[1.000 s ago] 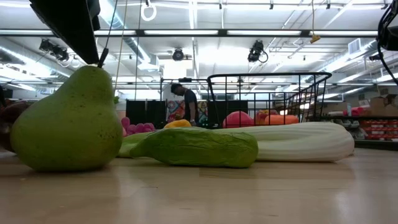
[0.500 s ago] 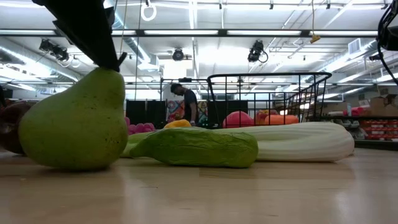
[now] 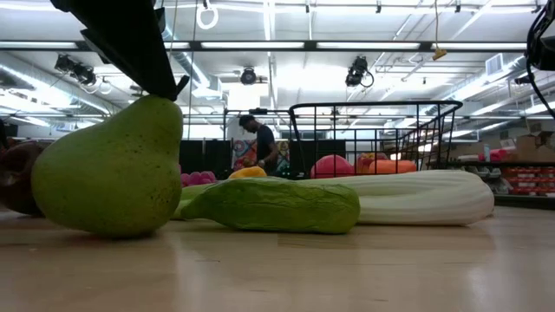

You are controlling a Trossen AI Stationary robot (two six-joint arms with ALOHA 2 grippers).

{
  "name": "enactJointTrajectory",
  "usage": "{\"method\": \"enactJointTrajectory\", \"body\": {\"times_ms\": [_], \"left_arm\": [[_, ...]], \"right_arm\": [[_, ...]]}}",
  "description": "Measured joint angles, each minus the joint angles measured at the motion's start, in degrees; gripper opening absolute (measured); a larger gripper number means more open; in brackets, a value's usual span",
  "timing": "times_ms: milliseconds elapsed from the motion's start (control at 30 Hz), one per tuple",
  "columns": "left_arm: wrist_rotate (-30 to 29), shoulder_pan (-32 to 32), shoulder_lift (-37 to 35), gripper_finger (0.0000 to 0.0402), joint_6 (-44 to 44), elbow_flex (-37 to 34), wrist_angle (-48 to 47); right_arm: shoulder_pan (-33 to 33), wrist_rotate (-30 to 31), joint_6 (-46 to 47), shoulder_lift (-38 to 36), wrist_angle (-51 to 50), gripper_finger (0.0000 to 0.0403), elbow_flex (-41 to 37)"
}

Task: Build produce basket
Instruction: Put the pear into the wire basket

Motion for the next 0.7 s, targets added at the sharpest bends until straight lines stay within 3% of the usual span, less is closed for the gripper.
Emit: {"method": "enactJointTrajectory", "body": {"times_ms": [333,700], "left_arm": [[0.8,-0.1,0.1,0.0072,2.6,5.6,-5.0],[1.0,-0.1,0.1,0.0075,1.5,5.7,-5.7]], "right_arm": [[0.0,-0.1,0.0,0.0,0.0,0.0247,0.0],[0.0,-0.1,0.0,0.0,0.0,0.0247,0.0]]}}
